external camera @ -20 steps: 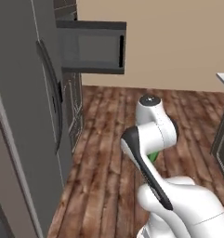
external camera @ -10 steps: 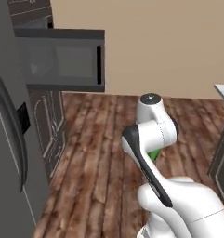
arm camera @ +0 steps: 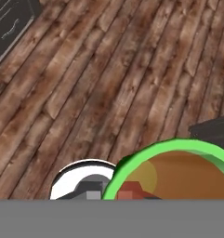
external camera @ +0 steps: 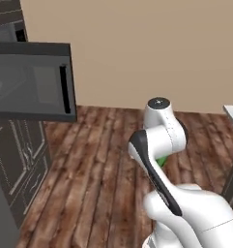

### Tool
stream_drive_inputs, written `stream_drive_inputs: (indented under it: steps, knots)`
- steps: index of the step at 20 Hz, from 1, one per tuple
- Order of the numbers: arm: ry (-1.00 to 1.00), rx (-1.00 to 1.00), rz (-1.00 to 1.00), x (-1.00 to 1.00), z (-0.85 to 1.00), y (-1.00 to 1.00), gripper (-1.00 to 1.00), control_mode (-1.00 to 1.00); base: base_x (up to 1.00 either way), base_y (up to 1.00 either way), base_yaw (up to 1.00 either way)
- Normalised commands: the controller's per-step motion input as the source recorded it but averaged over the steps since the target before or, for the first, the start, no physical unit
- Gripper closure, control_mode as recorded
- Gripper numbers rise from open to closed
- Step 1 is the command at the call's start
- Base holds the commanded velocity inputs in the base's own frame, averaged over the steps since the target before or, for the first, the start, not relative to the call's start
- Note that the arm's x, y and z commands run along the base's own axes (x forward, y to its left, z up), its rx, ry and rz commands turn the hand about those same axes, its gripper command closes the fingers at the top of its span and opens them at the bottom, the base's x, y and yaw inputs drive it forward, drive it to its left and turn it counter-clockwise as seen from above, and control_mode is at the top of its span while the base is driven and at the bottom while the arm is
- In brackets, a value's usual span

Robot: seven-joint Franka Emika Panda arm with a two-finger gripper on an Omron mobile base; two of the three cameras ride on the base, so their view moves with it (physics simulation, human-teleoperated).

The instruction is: Place the microwavable item in the microwave. Then, close the microwave door and press the start button.

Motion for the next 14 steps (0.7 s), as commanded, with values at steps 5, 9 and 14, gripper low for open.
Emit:
stream_drive_inputs:
  steps: [5, 9, 14]
  knots:
    - [0.0, 0.0, 0.0, 0.0, 0.0, 0.0, 1.0, 1.0, 1.0, -0.59, 0.27]
    - [0.0, 0.0, 0.0, 0.0, 0.0, 0.0, 1.0, 1.0, 1.0, -0.47, 0.41]
    - [0.0, 0.0, 0.0, 0.0, 0.0, 0.0, 1.0, 1.0, 1.0, -0.26, 0.6]
